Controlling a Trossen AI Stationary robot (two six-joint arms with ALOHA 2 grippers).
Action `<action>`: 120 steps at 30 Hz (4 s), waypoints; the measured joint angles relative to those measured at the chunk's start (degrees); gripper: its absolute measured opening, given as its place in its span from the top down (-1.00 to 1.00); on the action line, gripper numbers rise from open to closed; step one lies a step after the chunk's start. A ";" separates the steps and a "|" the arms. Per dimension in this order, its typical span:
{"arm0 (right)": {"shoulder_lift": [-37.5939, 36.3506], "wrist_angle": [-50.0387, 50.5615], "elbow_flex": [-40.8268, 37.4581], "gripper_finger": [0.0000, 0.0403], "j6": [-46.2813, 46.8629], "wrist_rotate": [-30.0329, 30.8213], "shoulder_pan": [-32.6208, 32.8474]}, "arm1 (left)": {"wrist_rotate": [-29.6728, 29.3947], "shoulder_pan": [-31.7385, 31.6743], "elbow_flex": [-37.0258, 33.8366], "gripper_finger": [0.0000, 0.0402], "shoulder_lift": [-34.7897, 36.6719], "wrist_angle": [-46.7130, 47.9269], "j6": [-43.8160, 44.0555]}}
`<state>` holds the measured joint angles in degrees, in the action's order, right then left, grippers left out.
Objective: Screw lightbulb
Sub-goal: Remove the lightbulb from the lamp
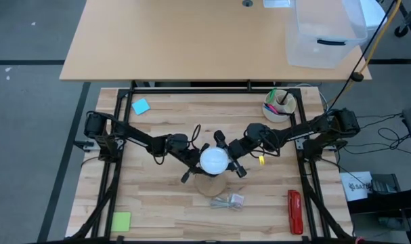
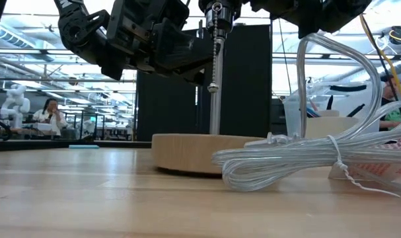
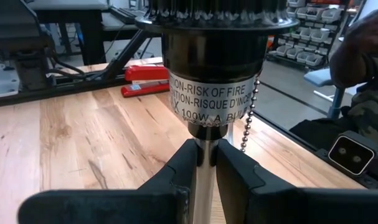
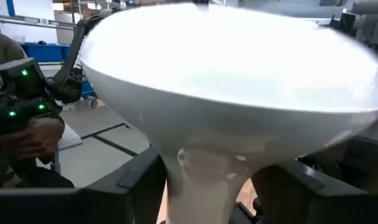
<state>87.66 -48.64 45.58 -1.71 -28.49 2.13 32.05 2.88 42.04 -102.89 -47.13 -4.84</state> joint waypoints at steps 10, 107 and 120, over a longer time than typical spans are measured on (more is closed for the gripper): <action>0.00 -0.87 0.00 -0.19 1.75 0.14 1.03 | -1.33 0.00 0.04 0.76 0.00 0.65 0.02; 13.70 23.88 18.99 -0.32 11.49 113.46 23.22 | -47.80 4.15 0.04 0.76 -0.04 -0.73 11.91; 13.70 18.15 18.97 -0.30 4.51 110.04 19.77 | -47.79 4.17 0.04 0.76 -0.04 -0.72 12.00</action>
<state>101.36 -30.49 64.55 2.80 81.55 21.90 -15.74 7.05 42.09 -102.94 -47.86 7.16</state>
